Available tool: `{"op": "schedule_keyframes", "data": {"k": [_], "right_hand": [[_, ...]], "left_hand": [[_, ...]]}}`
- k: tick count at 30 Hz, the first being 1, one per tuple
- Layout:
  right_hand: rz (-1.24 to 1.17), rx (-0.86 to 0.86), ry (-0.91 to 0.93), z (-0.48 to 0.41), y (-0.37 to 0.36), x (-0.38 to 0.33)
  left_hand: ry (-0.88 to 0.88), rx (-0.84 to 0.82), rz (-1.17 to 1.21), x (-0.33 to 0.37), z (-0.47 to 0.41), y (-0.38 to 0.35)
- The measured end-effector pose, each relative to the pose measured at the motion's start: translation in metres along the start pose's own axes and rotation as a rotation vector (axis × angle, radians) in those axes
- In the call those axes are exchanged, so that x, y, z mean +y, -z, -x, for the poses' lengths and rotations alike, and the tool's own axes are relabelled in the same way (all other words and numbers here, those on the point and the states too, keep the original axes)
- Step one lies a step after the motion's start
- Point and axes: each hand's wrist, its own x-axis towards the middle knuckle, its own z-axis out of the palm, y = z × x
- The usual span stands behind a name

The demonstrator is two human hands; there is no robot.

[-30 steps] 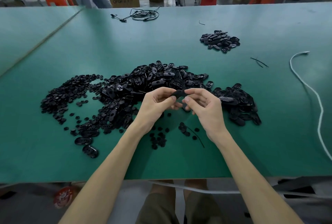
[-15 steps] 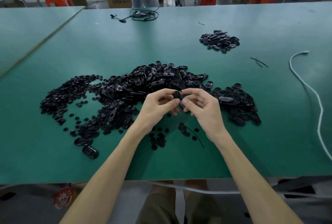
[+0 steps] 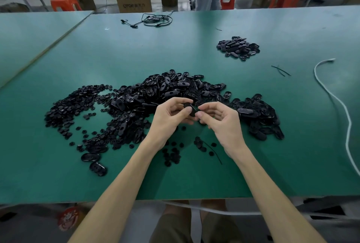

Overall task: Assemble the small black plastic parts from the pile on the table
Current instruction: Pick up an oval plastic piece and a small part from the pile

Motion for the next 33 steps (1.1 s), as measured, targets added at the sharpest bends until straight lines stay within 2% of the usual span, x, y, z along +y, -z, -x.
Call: {"op": "schedule_keyframes", "data": {"k": [5,19,33], "right_hand": [[0.012,0.054,0.016,0.0004,0.0,-0.0016],[0.325,0.101,0.147,0.0013,-0.0072,-0.0001],[0.315,0.093,0.131,0.0014,-0.0078,-0.0008]], "left_hand": [[0.026,-0.039,0.053,-0.0001,0.0003,0.0006],[0.013,-0.042,0.034,-0.0018,-0.0002,0.0043],[0.015,-0.069,0.033,0.0002,0.0001,0.0055]]}}
